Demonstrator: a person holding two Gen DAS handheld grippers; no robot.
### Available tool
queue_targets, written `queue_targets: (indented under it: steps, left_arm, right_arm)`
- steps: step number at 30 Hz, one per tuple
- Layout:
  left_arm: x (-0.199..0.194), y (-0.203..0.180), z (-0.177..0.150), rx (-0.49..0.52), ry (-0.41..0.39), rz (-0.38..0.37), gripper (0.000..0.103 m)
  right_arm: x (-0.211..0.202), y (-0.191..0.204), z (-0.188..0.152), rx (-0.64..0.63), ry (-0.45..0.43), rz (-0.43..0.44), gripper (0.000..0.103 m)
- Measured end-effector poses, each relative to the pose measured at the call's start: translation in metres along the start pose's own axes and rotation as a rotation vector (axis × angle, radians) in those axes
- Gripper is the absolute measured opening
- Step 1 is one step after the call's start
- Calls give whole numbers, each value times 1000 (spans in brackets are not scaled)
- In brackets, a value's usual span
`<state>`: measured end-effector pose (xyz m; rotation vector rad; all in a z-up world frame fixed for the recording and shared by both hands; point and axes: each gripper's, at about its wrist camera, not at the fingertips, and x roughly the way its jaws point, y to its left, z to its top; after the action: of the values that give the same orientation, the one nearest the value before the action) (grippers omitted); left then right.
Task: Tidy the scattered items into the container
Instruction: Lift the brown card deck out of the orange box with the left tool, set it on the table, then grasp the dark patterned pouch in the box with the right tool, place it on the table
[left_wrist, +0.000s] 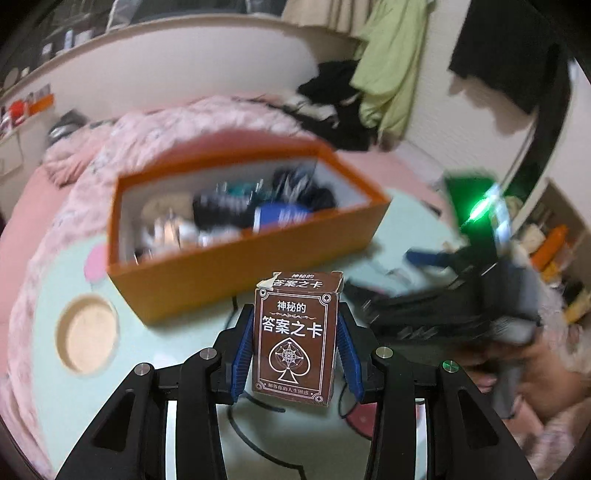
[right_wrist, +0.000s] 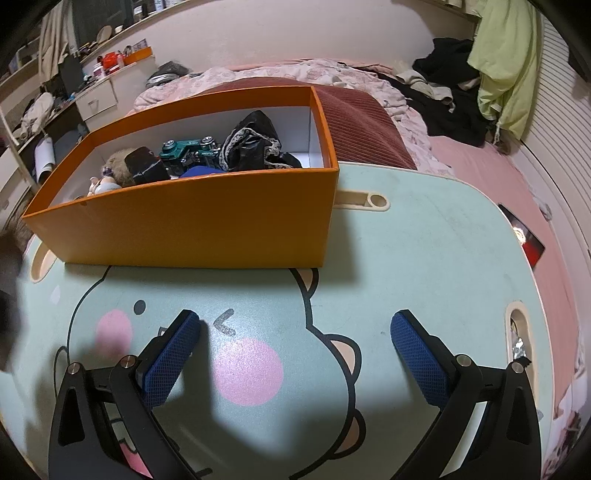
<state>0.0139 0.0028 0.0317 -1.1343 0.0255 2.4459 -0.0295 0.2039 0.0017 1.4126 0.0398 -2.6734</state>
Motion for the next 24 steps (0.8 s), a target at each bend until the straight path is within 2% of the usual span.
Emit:
queue_targets:
  steps: [2, 3, 4, 5, 8, 10, 15, 17, 19, 21, 24]
  left_arm:
    - [8, 3, -5, 2, 9, 31, 45]
    - [11, 4, -9, 8, 12, 57, 56]
    - [11, 4, -13, 14, 7, 81, 73]
    - [9, 2, -16, 20, -8, 94, 78]
    - [-1, 0, -20, 38, -50, 81, 81]
    - [-5, 1, -21, 41, -54, 74, 89]
    - [-11, 7, -23, -13, -51, 94, 90]
    - [-14, 13, -24, -51, -55, 84, 90]
    - [-19, 17, -25, -82, -74, 77, 90]
    - [-23, 20, -24, -94, -95, 86, 90]
    - [-29, 23, -24, -103, -114, 92, 90]
  right_arm:
    - [-3, -5, 0, 21, -11, 24, 103]
    - [-4, -8, -1, 30, -15, 34, 103]
    - [-5, -10, -1, 31, -18, 45, 103]
    - [-6, -12, -2, 24, -18, 54, 103]
    - [-10, -18, -6, 10, -21, 57, 103]
    - [-17, -22, -9, 15, -40, 75, 103]
    - [-49, -32, 3, 14, -121, 132, 91]
    - [-61, -32, 17, 15, -149, 172, 90]
    - [-69, -25, 41, 12, -165, 248, 86]
    - [-68, -11, 63, 3, -144, 314, 78]
    - [-44, 19, 97, -30, -53, 401, 64]
